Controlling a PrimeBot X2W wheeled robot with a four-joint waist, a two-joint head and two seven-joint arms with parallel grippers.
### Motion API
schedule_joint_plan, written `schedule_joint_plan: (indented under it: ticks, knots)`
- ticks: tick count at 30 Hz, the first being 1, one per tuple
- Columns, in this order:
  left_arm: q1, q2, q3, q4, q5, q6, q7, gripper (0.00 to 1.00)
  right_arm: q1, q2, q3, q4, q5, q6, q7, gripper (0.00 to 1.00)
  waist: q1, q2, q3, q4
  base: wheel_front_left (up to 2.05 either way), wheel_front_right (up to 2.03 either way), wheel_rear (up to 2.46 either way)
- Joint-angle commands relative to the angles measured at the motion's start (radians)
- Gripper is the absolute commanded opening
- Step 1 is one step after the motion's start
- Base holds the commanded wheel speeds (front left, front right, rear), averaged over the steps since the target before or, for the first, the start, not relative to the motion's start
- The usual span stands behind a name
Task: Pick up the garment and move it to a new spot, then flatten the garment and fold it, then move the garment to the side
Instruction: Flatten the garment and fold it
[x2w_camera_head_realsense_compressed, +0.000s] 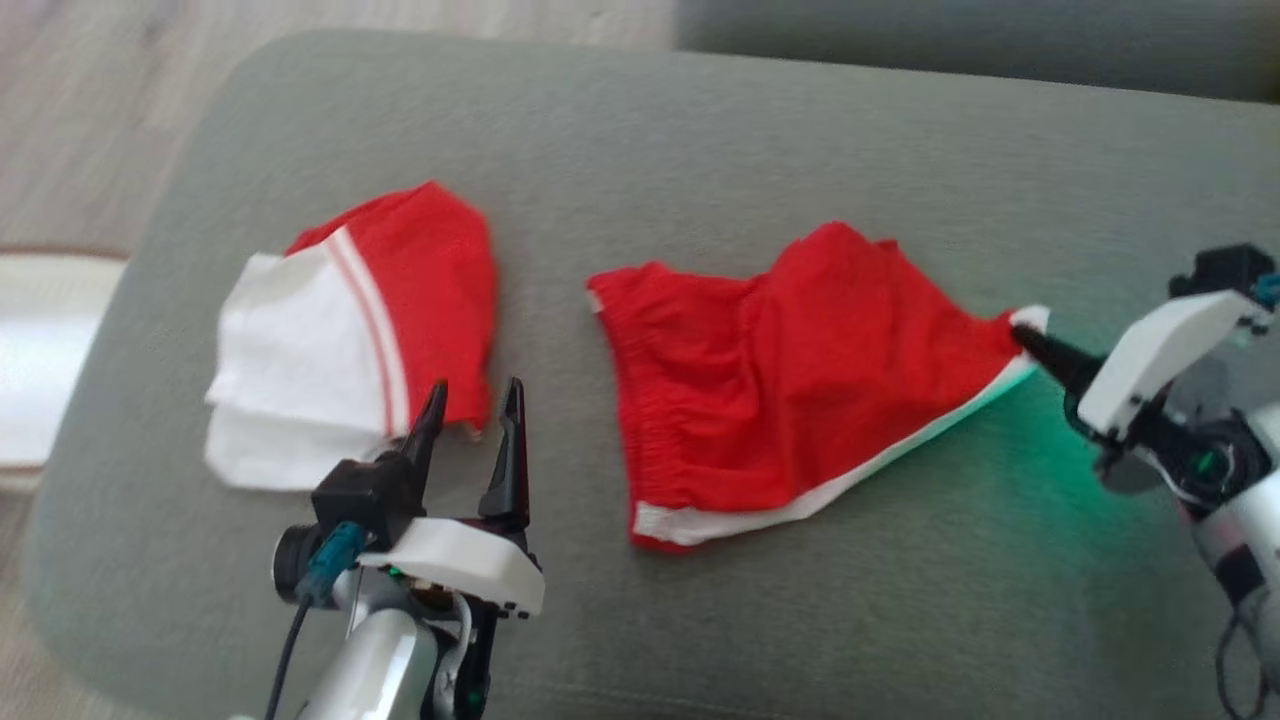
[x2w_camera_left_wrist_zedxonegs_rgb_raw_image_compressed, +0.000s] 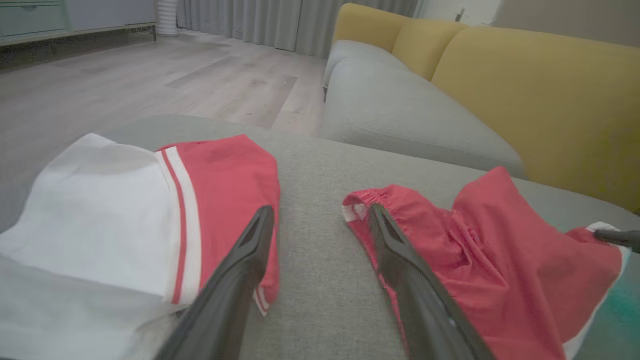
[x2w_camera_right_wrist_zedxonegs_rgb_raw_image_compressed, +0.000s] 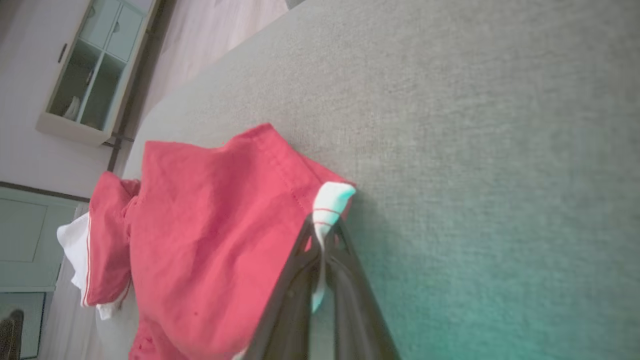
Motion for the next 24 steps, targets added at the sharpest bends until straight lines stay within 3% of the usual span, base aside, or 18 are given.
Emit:
schedule_joint_plan:
  ticks: [1,8,15,16,17,18,24]
  knots:
    - [-0.009,0.001,0.044,-0.024,0.01,-0.002,-0.012,1.0,0.003,-0.029,0.013,-0.047,-0.014,0.008,-0.008,0.0,0.0,0.0,-0.037,-0.063,0.0,0.0,0.0]
    - [-0.001,0.001,0.066,-0.016,0.017,-0.012,-0.012,1.0,0.1,-0.084,0.032,-0.148,-0.083,0.008,-0.001,0.0,0.0,0.0,-0.052,-0.158,0.0,0.0,0.0]
    - [-0.006,0.001,0.08,-0.015,0.027,-0.019,-0.012,1.0,0.22,-0.121,-0.005,-0.192,-0.164,0.008,0.022,0.0,0.0,0.0,-0.051,-0.193,0.0,0.0,0.0]
    - [-0.005,0.001,0.083,-0.014,0.028,-0.02,-0.012,1.0,0.235,-0.117,-0.015,-0.198,-0.175,0.008,0.024,0.16,0.0,0.0,-0.051,-0.196,0.0,0.0,0.0]
    - [-0.004,0.001,0.085,-0.013,0.029,-0.021,-0.012,1.0,0.25,-0.11,-0.023,-0.202,-0.184,0.008,0.031,0.47,0.0,0.0,-0.052,-0.199,0.0,0.0,0.0]
    - [-0.002,0.001,0.087,-0.012,0.03,-0.022,-0.012,1.0,0.265,-0.101,-0.032,-0.206,-0.191,0.008,0.039,1.0,0.0,0.0,-0.053,-0.201,0.0,0.0,0.0]
    - [0.004,0.002,0.105,0.0,0.044,-0.031,-0.012,1.0,0.301,-0.065,-0.119,-0.269,-0.283,0.008,-0.021,1.0,0.0,0.0,-0.079,-0.215,0.0,0.0,0.0]
